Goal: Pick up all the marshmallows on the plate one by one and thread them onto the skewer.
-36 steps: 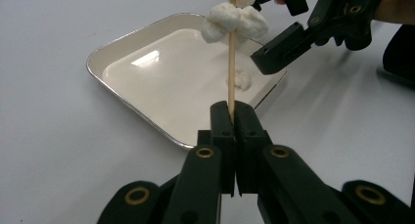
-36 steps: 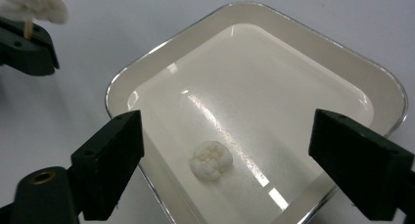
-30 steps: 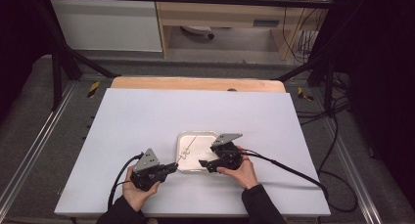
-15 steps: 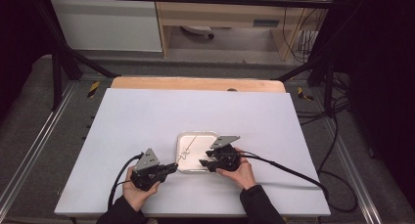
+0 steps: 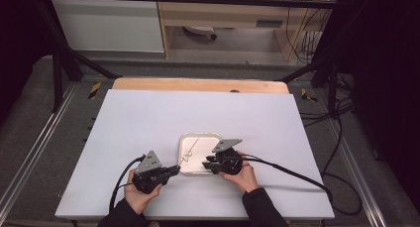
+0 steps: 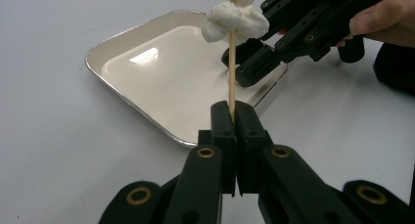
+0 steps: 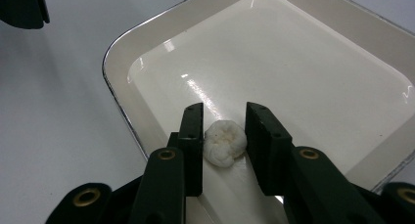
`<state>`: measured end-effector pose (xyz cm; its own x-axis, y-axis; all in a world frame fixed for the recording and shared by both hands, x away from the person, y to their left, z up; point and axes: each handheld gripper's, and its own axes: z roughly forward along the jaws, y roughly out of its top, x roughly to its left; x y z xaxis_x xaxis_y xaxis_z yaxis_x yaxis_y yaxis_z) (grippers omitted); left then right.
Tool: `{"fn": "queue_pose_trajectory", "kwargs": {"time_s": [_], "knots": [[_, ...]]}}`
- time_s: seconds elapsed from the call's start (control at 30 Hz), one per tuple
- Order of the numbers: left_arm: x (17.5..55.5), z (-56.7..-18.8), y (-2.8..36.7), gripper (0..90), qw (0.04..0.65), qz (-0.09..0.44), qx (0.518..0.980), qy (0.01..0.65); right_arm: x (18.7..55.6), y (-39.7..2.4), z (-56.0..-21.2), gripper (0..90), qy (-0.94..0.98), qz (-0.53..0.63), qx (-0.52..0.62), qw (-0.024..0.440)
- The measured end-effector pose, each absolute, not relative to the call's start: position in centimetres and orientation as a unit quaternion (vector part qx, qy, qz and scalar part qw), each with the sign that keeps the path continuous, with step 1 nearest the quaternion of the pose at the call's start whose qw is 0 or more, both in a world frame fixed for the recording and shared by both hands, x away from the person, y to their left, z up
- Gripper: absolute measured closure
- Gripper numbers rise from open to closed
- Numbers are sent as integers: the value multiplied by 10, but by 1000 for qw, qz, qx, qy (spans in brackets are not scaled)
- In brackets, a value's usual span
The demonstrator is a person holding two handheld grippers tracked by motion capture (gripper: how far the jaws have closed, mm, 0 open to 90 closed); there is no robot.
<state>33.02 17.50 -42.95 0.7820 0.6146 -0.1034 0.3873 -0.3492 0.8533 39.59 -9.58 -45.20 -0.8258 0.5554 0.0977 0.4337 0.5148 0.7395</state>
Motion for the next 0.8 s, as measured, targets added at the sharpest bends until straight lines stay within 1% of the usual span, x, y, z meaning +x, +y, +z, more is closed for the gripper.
{"fn": "queue_pose_trajectory", "kwargs": {"time_s": [0.17, 0.8], "knots": [[330, -430, 175, 885, 480, 118, 813, 309, 396, -97, -449, 724, 864, 405, 289, 72], [329, -430, 172, 885, 477, 117, 818, 299, 395, -122, -411, 755, 825, 470, 308, 61]]}}
